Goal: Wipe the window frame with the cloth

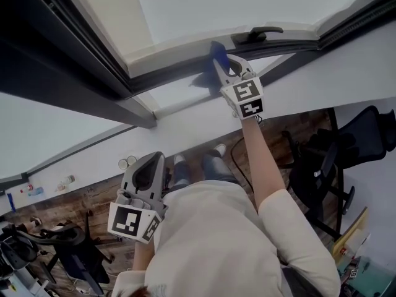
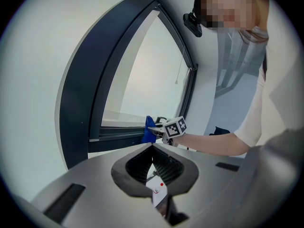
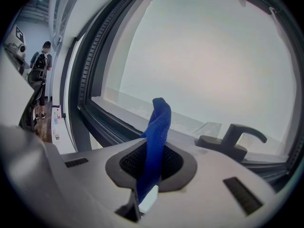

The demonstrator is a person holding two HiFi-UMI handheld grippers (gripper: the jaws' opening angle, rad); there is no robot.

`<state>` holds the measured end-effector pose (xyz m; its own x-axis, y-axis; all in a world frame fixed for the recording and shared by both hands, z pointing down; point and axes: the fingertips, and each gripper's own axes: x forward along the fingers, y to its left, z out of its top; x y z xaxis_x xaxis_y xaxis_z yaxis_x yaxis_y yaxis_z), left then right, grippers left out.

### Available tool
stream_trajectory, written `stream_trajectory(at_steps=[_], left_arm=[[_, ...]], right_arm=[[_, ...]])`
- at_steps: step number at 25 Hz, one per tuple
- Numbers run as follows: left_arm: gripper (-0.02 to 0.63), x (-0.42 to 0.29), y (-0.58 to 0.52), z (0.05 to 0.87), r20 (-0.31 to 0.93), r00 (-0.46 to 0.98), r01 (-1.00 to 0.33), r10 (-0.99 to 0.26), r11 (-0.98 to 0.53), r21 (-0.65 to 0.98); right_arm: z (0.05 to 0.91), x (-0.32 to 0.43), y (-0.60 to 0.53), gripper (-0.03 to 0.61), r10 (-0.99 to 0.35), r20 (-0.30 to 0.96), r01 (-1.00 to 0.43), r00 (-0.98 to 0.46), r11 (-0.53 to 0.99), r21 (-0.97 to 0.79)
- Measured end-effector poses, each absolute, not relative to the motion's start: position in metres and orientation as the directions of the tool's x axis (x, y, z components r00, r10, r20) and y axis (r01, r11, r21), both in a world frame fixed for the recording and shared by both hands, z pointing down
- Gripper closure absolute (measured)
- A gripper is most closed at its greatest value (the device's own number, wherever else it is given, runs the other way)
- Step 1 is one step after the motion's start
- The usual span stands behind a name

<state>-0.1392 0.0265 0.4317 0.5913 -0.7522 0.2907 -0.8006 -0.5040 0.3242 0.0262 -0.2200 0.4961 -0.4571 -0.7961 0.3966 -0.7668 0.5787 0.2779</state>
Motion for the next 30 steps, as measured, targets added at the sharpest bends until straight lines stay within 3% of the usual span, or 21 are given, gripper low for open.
stream_trajectory(at_steps=[30], left_arm=[[0.605, -0.128, 0.028, 0.435, 0.293, 0.592, -0.798, -0.751, -0.494, 0.346]], right_arm=[[0.496, 0.080, -0.235, 0.534, -0.836, 0.408, -0.813, -0.368, 0.502, 0.295]])
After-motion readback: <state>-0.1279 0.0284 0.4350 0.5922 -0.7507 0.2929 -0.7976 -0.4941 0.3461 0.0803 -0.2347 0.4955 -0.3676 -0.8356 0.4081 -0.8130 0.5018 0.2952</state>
